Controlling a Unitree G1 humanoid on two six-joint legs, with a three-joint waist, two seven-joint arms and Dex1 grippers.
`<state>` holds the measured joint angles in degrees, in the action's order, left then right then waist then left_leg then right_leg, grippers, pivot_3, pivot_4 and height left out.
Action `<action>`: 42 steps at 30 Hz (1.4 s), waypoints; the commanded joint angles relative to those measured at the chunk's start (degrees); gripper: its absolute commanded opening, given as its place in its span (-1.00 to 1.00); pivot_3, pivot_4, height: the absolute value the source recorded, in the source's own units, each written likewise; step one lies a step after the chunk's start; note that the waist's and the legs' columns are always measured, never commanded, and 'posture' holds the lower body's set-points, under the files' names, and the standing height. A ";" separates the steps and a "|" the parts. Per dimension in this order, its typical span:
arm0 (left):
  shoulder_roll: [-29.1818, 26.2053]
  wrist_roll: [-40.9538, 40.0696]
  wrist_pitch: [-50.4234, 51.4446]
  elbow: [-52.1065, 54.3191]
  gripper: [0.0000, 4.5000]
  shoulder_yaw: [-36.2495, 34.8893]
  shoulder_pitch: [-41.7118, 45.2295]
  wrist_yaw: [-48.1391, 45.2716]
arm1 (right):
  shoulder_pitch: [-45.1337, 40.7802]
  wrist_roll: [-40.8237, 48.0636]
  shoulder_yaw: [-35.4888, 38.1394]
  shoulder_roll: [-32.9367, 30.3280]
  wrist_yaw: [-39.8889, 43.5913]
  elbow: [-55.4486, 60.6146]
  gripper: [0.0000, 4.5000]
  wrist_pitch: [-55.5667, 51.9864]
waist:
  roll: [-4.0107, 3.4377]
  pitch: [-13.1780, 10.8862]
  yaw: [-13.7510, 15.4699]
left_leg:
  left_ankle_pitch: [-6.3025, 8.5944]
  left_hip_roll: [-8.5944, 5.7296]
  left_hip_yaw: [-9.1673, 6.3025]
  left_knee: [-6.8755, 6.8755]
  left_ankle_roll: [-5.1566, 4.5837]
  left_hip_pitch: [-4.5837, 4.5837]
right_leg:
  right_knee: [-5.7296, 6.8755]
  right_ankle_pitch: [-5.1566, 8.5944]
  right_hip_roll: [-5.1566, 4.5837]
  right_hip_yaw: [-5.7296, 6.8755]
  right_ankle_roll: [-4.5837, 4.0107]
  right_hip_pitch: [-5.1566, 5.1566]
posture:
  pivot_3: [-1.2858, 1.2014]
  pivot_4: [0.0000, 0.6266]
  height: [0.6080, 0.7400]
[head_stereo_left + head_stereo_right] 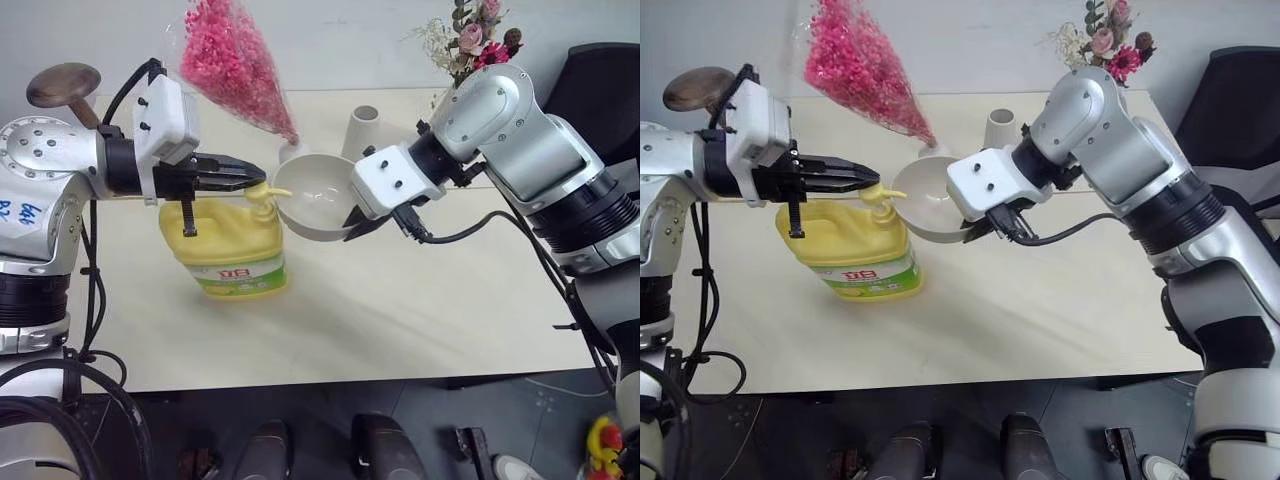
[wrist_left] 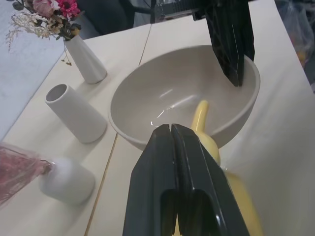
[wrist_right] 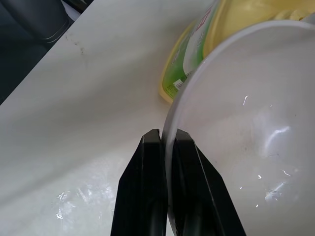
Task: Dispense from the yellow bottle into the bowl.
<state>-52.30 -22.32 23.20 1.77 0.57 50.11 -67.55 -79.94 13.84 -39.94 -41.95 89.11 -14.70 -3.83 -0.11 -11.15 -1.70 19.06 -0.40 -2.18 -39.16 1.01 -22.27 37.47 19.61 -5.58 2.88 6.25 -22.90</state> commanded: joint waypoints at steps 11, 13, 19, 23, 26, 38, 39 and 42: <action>-2.15 7.88 -4.41 0.22 -0.97 5.61 -2.01 -3.72 | -1.87 0.79 0.39 0.49 3.39 1.64 -1.00 -0.12 | 0.00 0.00 0.01 | 0.00 0.01 0.01 -0.02 0.00 0.06 | 0.07 0.00 0.01 -0.02 0.00 0.02 | 0.03 -0.52 1.00; -2.20 8.49 -4.35 -0.06 -0.97 6.15 -2.10 -3.95 | -1.97 1.00 0.35 0.54 3.39 1.81 -1.00 -0.35 | 0.00 0.01 0.02 | 0.00 0.01 0.01 -0.02 0.00 0.07 | 0.07 0.00 0.01 -0.02 0.00 0.03 | 0.03 -0.52 1.00; -3.00 9.72 -4.25 0.05 -0.97 8.26 -2.57 -5.95 | -2.26 1.30 0.00 0.56 3.39 1.87 -1.00 -0.37 | -0.02 0.02 0.00 | 0.00 0.01 0.02 -0.02 0.00 0.15 | 0.08 0.00 0.01 -0.03 0.00 0.10 | 0.03 -0.52 1.00; -3.06 10.83 -3.53 0.15 -0.97 10.19 -1.99 -7.30 | -2.33 1.58 -0.22 0.74 3.39 2.18 -1.00 -0.46 | -0.03 0.03 0.02 | 0.00 0.01 0.02 -0.02 0.00 0.21 | 0.08 0.00 0.01 -0.03 0.00 0.17 | 0.03 -0.52 1.00; -3.66 12.19 -4.68 0.88 -0.97 11.90 -2.23 -9.33 | -2.27 1.67 -0.19 0.82 3.39 2.50 -1.00 -0.52 | -0.06 0.06 -0.01 | 0.00 0.01 0.02 -0.02 0.00 0.27 | 0.08 0.00 0.01 -0.03 0.00 0.24 | 0.03 -0.52 1.00; -0.80 16.28 -8.17 -1.95 -0.97 11.92 -1.36 -7.80 | -1.76 1.71 0.59 1.47 3.39 3.14 -1.00 -1.47 | -0.48 0.41 0.07 | 0.04 0.06 0.41 0.24 -0.07 1.00 | 0.08 0.01 0.03 -0.22 0.00 0.66 | 0.03 -0.52 1.00; 0.35 14.41 -5.78 -1.96 -0.97 10.26 -0.32 -6.79 | -1.54 1.65 0.80 1.30 3.39 3.13 -1.00 -1.46 | -0.48 0.41 0.08 | 0.05 0.06 0.41 0.23 -0.08 1.02 | 0.07 0.00 0.03 -0.22 0.00 0.69 | 0.03 -0.52 1.00; 4.00 5.64 4.74 -0.51 -0.97 3.50 3.52 -4.48 | -0.24 1.63 1.77 0.27 3.39 3.35 -1.00 -1.38 | -0.43 0.38 0.32 | 0.06 0.04 0.40 0.15 -0.11 0.97 | 0.12 0.00 0.02 -0.24 0.00 0.68 | 0.03 -0.52 1.00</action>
<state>-49.39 -13.39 22.91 1.05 3.32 53.53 -71.96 -79.58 13.97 -40.56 -41.82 89.13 -13.93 -5.58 -0.54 -10.78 -1.38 19.13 -0.36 -1.81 -39.07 0.88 -21.37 37.60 19.61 -5.58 2.65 6.25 -22.26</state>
